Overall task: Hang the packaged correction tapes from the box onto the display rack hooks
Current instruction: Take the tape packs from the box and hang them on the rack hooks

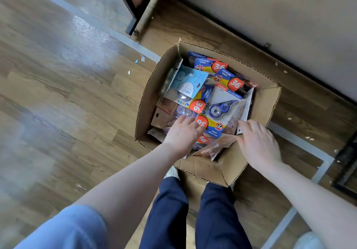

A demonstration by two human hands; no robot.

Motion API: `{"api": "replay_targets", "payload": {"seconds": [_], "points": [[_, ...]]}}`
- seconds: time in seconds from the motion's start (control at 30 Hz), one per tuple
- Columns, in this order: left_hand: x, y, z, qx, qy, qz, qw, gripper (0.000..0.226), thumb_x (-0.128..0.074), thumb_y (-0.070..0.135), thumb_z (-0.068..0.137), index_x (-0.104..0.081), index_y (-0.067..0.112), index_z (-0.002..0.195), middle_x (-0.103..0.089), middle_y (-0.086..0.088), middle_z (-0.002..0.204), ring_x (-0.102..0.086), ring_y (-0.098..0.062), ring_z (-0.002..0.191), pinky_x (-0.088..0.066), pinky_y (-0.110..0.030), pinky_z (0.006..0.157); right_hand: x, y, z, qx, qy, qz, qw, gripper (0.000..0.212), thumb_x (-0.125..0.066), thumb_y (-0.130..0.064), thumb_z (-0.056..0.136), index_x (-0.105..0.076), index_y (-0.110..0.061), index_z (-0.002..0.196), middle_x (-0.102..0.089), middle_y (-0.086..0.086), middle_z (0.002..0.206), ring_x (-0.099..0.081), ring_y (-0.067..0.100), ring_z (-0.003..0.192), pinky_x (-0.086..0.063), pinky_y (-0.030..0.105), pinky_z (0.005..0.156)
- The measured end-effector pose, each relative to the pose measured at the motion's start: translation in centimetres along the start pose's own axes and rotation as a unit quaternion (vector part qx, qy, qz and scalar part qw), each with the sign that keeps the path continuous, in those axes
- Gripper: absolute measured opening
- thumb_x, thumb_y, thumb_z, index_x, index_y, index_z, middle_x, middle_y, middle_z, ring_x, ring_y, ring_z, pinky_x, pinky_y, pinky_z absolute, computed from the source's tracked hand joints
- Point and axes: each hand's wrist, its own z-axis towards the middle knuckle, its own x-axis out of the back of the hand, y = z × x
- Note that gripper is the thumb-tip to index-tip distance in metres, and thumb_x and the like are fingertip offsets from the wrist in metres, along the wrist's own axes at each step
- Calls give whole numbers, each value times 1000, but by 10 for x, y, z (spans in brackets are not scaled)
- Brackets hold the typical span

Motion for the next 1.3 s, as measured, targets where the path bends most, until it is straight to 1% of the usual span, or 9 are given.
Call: {"api": "replay_targets", "payload": {"seconds": [0.13,0.3,0.57,0.77,0.9,0.97,1.07,1.2,1.3], "points": [[3,3,4,-31,-46,78,995,35,-51,15,91,-50,17,126,-58,-4,114,-46,-27,111,-27,-38,103,1,7,12,-9,-9,-2,1000,44,-52,-28,92,-44,-12,131,-51,11,126,-49,27,117,-43,37,92],[5,-8,1,-87,-100,89,987,26,-47,3,90,-61,15,109,-60,-6,113,-53,-28,106,-39,-36,90,13,7,33,-7,-19,7,1000,47,-48,-30,95,-36,-13,137,-45,9,132,-45,25,120,-41,34,93],[16,-42,3,11,-88,4,996,33,-44,-3,88,-54,19,110,-57,-4,109,-54,-26,103,-32,-30,70,34,-13,78,-26,-42,93,994,46,-45,-32,96,-35,-13,138,-46,12,130,-45,29,118,-40,38,89],[7,-53,3,34,-83,-23,996,22,-48,5,90,-58,19,102,-58,-1,105,-55,-23,101,-39,-30,70,41,-56,119,-110,-56,339,933,47,-49,-40,94,-47,-11,131,-56,8,124,-53,28,112,-43,35,84],[5,-59,1,27,-68,-38,997,21,-46,4,90,-58,17,102,-57,-2,102,-55,-24,99,-44,-32,72,28,-85,144,-189,-47,499,845,29,-61,-34,87,-57,-7,97,-63,7,95,-63,28,93,-54,41,78],[5,-67,-3,27,-61,-53,996,22,-44,6,91,-58,16,105,-57,-3,104,-54,-24,101,-42,-31,73,21,-96,149,-213,-47,530,820,24,-64,-28,86,-55,-8,94,-60,5,93,-64,25,90,-55,38,75],[6,-81,-9,23,-47,-79,996,23,-41,17,96,-57,19,113,-56,-2,108,-53,-23,107,-43,-31,76,16,-106,152,-224,-25,518,825,18,-65,-23,86,-58,-7,81,-63,9,88,-65,28,86,-55,39,74],[9,-90,-18,41,-41,-99,993,24,-40,29,98,-59,21,111,-57,1,111,-53,-20,108,-40,-28,75,18,-103,148,-231,24,472,850,34,-64,-20,83,-41,-12,59,-55,13,68,-63,39,76,-52,43,67],[14,-93,-25,66,-30,-103,992,21,-43,26,96,-61,20,106,-58,2,108,-54,-20,104,-42,-28,73,27,-93,136,-239,53,427,871,41,-58,-21,87,-32,-14,56,-38,5,55,-39,28,56,-29,30,48]]}}
